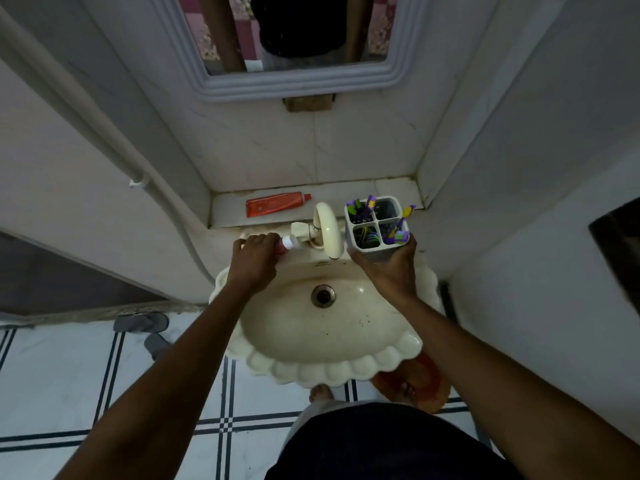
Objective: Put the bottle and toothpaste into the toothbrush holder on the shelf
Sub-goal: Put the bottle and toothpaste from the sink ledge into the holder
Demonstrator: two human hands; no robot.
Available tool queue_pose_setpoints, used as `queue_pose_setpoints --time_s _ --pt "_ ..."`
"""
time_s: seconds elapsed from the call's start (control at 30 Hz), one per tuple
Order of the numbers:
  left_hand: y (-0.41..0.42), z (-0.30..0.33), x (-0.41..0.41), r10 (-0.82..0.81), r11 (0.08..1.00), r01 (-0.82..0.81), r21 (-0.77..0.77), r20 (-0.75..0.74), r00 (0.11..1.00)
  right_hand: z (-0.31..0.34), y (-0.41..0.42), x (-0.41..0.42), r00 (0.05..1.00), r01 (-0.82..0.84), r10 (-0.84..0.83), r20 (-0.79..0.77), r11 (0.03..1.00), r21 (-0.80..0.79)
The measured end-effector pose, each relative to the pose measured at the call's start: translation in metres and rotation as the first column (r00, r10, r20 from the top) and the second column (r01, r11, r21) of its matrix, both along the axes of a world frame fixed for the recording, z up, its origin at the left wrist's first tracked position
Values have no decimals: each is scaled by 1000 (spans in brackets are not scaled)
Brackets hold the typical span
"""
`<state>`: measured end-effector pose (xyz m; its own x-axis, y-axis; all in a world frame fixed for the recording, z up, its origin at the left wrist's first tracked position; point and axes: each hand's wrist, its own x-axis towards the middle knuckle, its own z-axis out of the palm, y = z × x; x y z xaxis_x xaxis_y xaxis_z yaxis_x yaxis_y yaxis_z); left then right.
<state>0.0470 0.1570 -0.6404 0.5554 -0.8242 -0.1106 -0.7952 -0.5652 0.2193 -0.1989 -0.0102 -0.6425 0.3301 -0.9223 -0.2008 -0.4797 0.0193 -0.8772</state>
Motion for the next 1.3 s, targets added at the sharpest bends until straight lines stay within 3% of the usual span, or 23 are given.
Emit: queue_pose_setpoints --time_s 0.17,0.37,0.53,0.7,0.83,0.93,1.13,1.3 --pt "10 35 -20 87 933 -211 -290 -388 917 3 -2 -10 1000 -26 26 17 1000 3" --pt "-10 109 -52 18 849 -360 -387 -660 751 10 -4 -19 996 -63 64 57 998 -18" --pt "-48 153 -60 -102 909 -168 -382 -593 799 18 -7 -25 992 -68 64 109 997 31" --pt "-99 180 -68 -120 968 80 -240 -159 980 24 -14 -31 993 -95 89 82 993 71" --pt "-142 180 -83 -215 973 223 -58 111 970 27 -18 -32 993 -115 112 34 988 106" --pt "-165 172 -95 -301 953 298 45 228 926 28 -19 -31 994 -111 110 16 988 111" --pt "-187 154 -100 -340 940 329 87 264 902 28 -20 -32 994 -112 111 13 987 111" --pt "-188 148 -89 -252 953 251 -171 13 968 24 -25 -37 990 -140 140 9 986 90"
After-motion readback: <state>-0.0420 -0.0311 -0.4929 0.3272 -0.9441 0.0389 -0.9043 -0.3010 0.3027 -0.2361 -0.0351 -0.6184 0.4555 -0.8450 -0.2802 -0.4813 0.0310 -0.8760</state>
